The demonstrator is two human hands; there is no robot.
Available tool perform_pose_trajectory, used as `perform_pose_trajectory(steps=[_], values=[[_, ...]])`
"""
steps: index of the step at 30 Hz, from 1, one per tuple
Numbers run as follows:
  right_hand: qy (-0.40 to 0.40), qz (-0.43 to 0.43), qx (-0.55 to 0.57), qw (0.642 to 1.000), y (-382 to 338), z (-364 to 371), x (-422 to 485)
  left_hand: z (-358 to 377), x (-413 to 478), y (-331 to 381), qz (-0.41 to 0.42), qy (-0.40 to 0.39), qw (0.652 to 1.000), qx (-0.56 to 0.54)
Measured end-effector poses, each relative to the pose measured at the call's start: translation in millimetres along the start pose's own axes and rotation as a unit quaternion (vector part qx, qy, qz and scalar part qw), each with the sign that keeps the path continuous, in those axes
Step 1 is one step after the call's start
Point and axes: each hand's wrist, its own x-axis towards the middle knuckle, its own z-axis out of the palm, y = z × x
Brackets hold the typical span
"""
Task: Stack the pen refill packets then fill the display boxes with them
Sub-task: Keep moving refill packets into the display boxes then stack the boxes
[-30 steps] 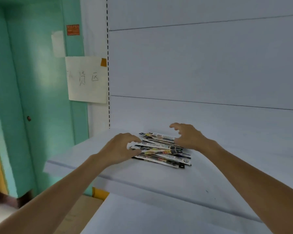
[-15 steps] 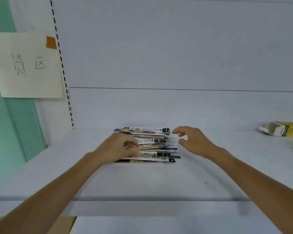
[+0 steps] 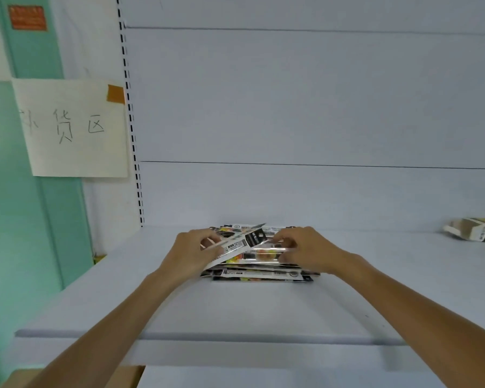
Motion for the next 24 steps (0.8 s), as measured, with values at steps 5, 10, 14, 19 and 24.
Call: perform_pose_trajectory(steps=[5,10,14,19,24], values=[[0.086,0.055,0.064,0.993,8.1,-13.0,7.5,-7.8,2.5,-2.0,-0.082,0.085,0.993,0.015],[0.050,0.072,0.253,0.963,-19.9,-5.9,11.8,1.4,0.2,13.2,-0.205,-0.001,0.928,-0.312],[-0.019,0.042,0.313,0.949,-48.9,20.0,16.2,17.5,-1.3,28.4,-0.217,-0.006,0.844,-0.490],[-0.021,0.045,0.340,0.939,-51.9,37.9,24.8,26.4,-1.7,35.0,-0.190,0.029,0.863,-0.468],[-0.012,0.013,0.290,0.957,-51.7,36.5,28.3,24.0,-0.7,25.9,-0.157,0.088,0.932,-0.314]])
